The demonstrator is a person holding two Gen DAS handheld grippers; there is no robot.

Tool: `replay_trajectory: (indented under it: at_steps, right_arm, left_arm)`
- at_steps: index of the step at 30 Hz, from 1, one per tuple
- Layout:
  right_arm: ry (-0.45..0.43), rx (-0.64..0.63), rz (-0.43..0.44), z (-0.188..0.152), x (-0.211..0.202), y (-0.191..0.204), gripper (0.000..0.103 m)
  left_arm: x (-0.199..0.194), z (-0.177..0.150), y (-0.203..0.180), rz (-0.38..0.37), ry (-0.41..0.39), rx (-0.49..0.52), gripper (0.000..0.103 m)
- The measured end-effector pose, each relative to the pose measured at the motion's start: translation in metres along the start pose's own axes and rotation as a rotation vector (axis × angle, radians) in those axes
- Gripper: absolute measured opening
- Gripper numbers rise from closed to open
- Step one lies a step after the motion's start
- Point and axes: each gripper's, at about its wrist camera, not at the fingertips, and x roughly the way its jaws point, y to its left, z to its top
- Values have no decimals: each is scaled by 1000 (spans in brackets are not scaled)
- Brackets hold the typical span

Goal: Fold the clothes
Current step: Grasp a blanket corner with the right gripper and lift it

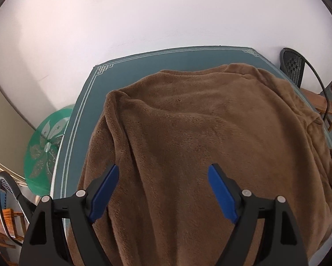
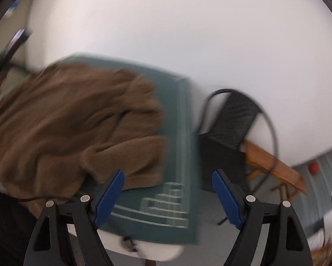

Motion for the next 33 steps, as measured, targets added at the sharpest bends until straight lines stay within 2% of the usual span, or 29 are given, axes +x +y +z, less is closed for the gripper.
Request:
replay_trajectory:
  at_steps: [2,9,11,15,18,20,24,25,26,33]
  right_arm:
    - [-62,102,-54,6,-18,-26,83]
    - [-118,25,248,-1,4,33,83]
    - [-63,-96,265,-7,31,69,83]
    - [27,-277,207,-19,80,114,81]
    - [67,-297,170,-18,98,114,67]
    - [92,-278,156,-16,106,107,48]
    - [113,-251,130,-13,118,100,32]
    - [110,-248,108,-12,119,97,23]
    - [107,-234,61,-10,120,87,18]
    - [103,-98,-299,0,125,4,18]
  left_arm:
    - [0,0,-5,-18,3,2,86]
    - [12,-4,-21,-49,41,21,87]
    - [16,-7,-23,-49,56,22,87]
    - [21,-16,-21,-40,78,22,87]
    - [31,-23,-18,-44,104,-2,87]
    - [40,-26,-15,-53,128,-28,87]
    - [55,-30,-12,-76,168,-71,87]
    - [57,-30,-12,-78,173,-74,87]
    - [59,-31,-12,-82,177,-77,87]
    - [66,-36,-8,-115,183,-121,88]
